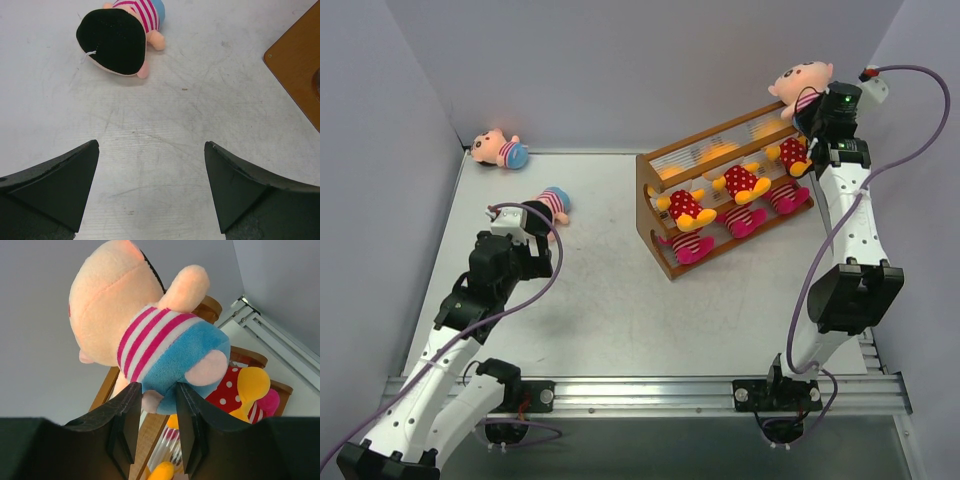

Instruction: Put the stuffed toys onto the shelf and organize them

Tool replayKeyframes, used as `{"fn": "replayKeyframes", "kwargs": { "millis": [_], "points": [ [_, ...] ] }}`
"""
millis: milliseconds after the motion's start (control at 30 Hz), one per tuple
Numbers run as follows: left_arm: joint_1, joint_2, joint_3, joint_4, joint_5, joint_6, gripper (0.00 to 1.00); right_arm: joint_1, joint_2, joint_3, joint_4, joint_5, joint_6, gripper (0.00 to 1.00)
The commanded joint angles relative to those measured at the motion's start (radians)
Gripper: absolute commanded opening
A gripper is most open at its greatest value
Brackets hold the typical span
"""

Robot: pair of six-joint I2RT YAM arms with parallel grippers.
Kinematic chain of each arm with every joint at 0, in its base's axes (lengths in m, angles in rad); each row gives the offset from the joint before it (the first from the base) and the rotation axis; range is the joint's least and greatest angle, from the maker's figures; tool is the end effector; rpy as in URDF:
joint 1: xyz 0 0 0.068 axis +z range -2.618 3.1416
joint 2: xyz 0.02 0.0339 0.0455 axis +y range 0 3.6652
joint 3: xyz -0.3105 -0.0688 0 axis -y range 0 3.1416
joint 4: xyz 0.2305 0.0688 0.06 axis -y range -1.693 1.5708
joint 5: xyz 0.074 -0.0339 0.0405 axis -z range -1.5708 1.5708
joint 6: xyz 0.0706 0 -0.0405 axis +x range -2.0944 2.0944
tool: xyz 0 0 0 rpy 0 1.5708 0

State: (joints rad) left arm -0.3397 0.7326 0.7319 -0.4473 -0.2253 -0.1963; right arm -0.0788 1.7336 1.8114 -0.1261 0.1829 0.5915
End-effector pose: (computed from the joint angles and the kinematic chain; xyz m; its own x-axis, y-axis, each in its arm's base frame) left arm 0.1452 -0.0346 0.3191 -0.4269 -0.0508 -0.9029 0.0527 0.9953 -0.0809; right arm 0.4363 -0.0473 0.4907 0.1042 0.5418 -0.8340 0.2414 0.7997 0.5497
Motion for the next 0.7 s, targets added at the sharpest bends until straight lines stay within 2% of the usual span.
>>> {"fn": "replayKeyframes", "kwargs": {
  "millis": [0,100,200,367,667],
  "points": [
    [-0.005,-0.015,0.023,0.009,-0.011,0.008,0.95,0.011,0.006,0.045,0.039,0.001,0.018,0.33],
    [-0.005,-0.016,0.023,0.007,-0.011,0.008,0.95,0.013,0.007,0.048,0.040,0.004,0.016,0.28],
    [-0.007,-0.016,0.023,0.009,-0.011,0.008,0.95,0.014,0.007,0.052,0.034,0.012,0.013,0.19],
    [-0.005,-0.015,0.021,0.010,-0.009,0.008,0.95,0.014,-0.002,0.054,0.022,0.015,-0.007,0.00],
    [-0.005,-0.012,0.023,0.010,-0.008,0.008,0.95,0.011,-0.019,0.049,-0.015,0.036,-0.047,0.00]
  ]
}}
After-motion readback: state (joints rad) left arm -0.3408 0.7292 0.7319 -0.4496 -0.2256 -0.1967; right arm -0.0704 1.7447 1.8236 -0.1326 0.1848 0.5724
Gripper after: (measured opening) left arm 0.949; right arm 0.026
